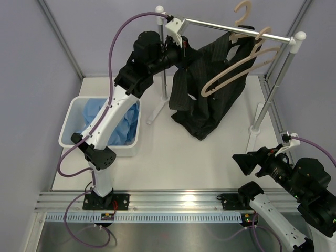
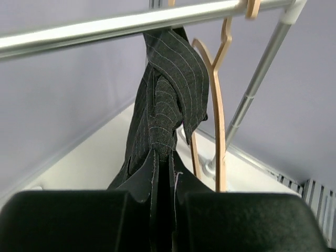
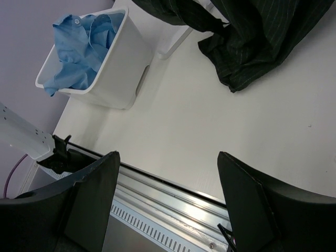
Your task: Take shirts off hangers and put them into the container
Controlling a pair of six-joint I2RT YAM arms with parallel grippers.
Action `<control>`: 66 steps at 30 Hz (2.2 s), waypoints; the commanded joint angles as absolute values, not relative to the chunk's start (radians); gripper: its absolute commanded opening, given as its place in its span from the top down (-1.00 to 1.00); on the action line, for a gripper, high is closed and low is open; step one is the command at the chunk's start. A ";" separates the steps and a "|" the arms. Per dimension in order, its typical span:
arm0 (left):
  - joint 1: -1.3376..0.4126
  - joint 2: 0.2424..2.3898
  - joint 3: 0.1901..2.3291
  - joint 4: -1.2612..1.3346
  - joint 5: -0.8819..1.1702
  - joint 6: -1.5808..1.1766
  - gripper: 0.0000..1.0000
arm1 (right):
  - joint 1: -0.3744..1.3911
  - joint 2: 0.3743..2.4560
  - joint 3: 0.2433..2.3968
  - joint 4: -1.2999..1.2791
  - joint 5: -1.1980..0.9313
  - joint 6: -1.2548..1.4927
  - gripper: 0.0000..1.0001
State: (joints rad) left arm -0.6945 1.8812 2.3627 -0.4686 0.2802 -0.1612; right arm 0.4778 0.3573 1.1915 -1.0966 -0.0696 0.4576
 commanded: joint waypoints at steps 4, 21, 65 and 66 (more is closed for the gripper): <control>-0.683 1.962 2.471 -0.374 0.262 -0.202 1.00 | 0.479 0.360 1.201 -1.068 -0.069 0.449 -0.67; -0.638 1.663 1.923 -0.502 0.037 -0.299 1.00 | 0.479 0.420 1.181 -1.022 -0.126 0.439 -0.69; -0.807 0.436 0.979 -0.495 0.324 -0.670 1.00 | 0.745 1.109 1.327 -0.390 0.066 0.446 0.63; -0.805 0.439 0.982 -0.500 0.321 -0.666 1.00 | 0.747 1.109 1.331 -0.396 0.074 0.445 1.00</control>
State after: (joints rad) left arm -0.8032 0.4549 0.9295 -0.5640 0.2737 -0.6598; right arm 0.7525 1.1248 1.2861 -0.4412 -0.0391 0.4454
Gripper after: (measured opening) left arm 0.057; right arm 0.258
